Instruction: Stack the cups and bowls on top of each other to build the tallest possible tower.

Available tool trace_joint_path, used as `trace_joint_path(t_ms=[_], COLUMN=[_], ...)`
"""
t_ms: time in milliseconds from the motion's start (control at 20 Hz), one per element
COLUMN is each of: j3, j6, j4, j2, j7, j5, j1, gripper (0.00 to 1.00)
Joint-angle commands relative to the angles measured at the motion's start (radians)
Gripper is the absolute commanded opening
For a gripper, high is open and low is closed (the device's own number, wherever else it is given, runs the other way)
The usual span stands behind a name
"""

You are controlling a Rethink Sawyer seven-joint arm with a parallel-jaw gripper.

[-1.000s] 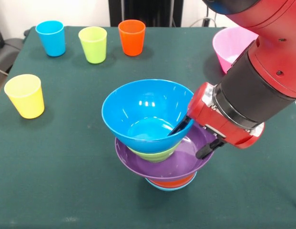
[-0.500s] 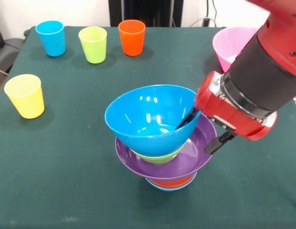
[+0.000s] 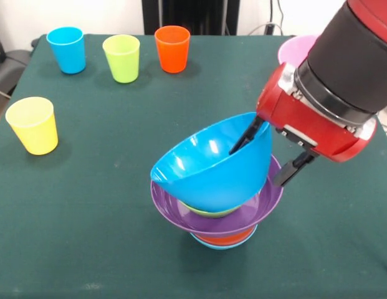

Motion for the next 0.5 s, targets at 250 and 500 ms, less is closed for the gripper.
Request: trace_joint_path(t_ms=[250,500], j3=[-0.025,-0.02], j6=[0.114,0.113], j4=[0.065,0.044], j2=[-0.012,0.001], j7=[-0.035,-0.039], j5=[0.007,-0.004], j1=[0.017,0.021], gripper=[1.0,1.0])
